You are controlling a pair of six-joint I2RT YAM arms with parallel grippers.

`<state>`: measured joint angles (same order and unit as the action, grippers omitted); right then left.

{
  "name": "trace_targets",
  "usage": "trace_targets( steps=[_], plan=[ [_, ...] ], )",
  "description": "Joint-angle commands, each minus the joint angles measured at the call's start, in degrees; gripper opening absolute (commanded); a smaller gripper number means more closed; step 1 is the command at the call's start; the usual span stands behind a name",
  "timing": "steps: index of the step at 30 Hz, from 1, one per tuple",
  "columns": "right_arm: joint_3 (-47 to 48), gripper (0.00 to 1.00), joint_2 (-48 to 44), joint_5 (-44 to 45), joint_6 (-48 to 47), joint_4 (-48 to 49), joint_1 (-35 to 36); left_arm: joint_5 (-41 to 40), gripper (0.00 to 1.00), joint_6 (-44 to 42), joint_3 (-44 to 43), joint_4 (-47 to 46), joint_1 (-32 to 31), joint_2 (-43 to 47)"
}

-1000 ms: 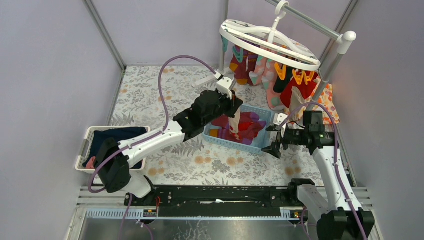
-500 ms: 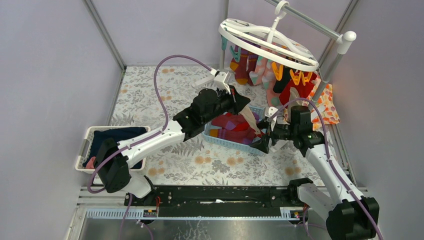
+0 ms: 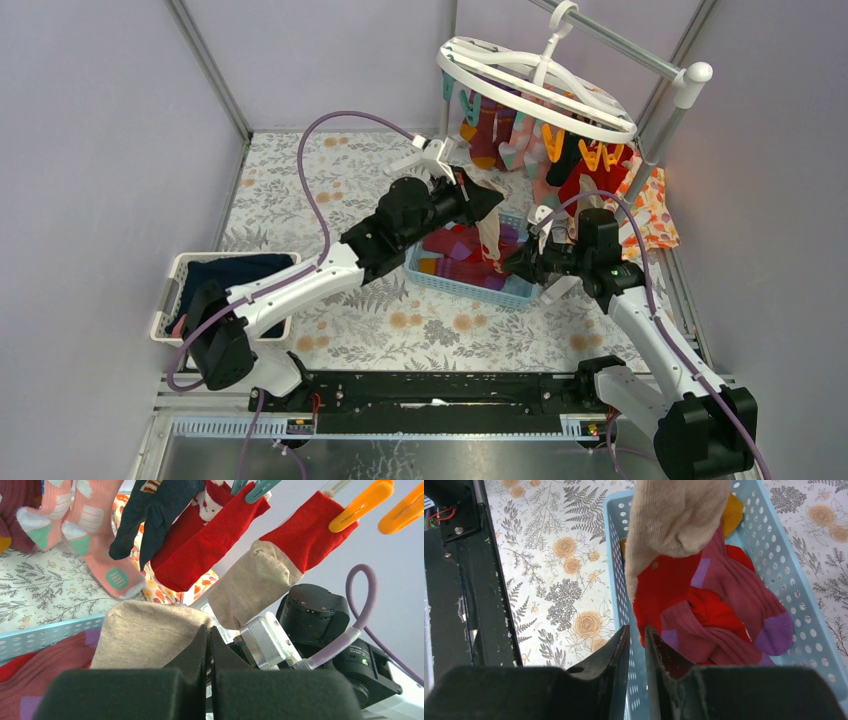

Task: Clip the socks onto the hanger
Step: Pick up the sock from the bin.

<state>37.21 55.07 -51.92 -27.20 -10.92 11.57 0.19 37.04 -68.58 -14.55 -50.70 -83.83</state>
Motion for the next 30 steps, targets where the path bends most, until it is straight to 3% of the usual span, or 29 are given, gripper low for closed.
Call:
trace_targets(
  steps=[1,4,5,10,12,16,18,22,25,27,30],
  plan=[
    [2.05,0.32,-0.2,-2.92,0.82,0.22,0.64,0.29,0.0,1.23,0.35,-3.56,-0.29,1.91],
    [1.93,0.61,-0.81,-4.8,0.36,-0.2,0.64,0.4,0.0,1.75,0.71,-3.64,-0.31,2.22],
    [2.08,0.66,-0.79,-5.29,0.01,-0.61,0.64,0.43,0.0,1.92,0.8,-3.65,-0.36,2.24],
    [1.79,0.67,-0.41,-5.29,2.11,1.3,0.64,1.12,0.0,3.04,1.21,-4.19,-0.6,2.02],
    [1.54,0.59,-0.32,-5.33,2.78,1.93,0.73,1.28,0.0,3.38,1.42,-4.47,-0.78,1.93],
    [2.15,0.27,0.12,-6.09,2.48,0.76,0.8,0.53,0.0,3.42,2.35,-5.09,-0.78,2.13],
    [3.33,0.16,0.0,-7.0,0.61,-1.81,0.82,0.04,0.0,3.29,3.34,-5.63,-0.73,2.38],
    [8.58,0.04,0.26,-12.0,-9.4,-17.01,0.82,-0.01,0.02,3.04,6.5,-6.6,0.9,2.71],
    [11.17,0.0,0.49,-20.86,-18.68,-27.84,0.82,1.45,0.15,2.98,9.98,-9.0,2.68,2.7],
    [10.36,0.0,-0.72,-23.68,-19.7,-28.84,0.82,4.38,0.34,2.62,12.4,-12.0,3.96,2.67],
    [8.81,0.0,-2.56,-24.18,-17.79,-27.21,0.77,9.52,0.5,2.61,20.4,-23.29,6.23,5.47]
  ],
)
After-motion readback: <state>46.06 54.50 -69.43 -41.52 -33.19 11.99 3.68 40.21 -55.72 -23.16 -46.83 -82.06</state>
